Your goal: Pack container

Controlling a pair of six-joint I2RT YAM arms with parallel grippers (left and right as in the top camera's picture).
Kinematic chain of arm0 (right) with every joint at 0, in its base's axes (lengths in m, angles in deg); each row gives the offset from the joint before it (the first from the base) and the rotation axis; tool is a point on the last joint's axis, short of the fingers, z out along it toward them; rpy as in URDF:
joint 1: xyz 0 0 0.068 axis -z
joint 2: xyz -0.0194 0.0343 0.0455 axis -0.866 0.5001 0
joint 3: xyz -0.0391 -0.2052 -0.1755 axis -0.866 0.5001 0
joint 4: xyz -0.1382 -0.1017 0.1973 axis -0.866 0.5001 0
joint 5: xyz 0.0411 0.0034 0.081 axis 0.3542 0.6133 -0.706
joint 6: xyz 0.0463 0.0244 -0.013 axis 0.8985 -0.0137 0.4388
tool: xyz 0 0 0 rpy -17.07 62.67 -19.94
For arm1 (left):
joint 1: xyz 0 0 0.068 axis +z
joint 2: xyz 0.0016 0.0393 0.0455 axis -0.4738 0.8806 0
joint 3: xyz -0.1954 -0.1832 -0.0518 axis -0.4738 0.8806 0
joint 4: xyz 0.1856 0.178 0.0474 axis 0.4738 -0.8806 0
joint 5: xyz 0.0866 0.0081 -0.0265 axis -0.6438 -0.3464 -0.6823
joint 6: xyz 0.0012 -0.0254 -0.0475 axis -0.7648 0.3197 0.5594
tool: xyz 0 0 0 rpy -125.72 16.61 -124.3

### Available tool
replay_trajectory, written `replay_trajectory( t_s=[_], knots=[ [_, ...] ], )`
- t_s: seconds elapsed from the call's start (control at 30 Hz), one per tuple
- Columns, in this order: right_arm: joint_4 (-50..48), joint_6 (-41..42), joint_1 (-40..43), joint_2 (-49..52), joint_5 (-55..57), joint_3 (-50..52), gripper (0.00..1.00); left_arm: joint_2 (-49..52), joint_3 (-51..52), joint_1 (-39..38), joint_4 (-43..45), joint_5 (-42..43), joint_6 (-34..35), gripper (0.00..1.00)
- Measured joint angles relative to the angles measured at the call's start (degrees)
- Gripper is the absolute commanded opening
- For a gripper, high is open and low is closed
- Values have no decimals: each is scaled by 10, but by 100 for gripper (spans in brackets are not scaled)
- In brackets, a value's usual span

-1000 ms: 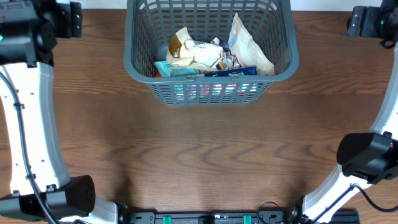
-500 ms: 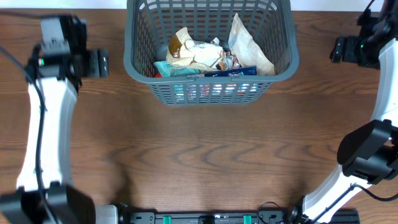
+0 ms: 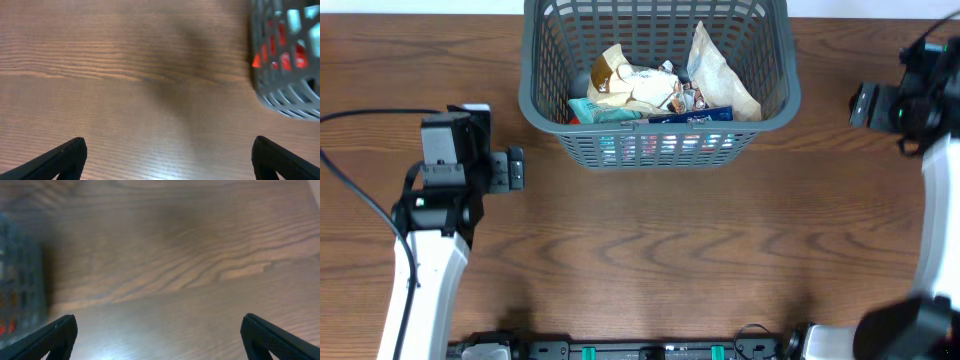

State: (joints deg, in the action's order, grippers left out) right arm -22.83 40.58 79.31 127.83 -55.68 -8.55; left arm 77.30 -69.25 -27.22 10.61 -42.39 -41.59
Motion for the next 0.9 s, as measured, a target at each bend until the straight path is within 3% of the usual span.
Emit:
replay_trajectory(
  t_s=[0.3, 0.57, 0.9],
  knots=[
    [-50, -23, -17, -187, -75, 230, 99, -118, 3, -4, -43, 15, 0, 97],
    [-19, -29, -102, -310, -97, 308, 99, -206, 49, -4, -72, 58, -1, 100],
    [-8, -10, -118, -320, -93, 344, 99, -256, 69, -4, -86, 66, -3, 99]
  ],
)
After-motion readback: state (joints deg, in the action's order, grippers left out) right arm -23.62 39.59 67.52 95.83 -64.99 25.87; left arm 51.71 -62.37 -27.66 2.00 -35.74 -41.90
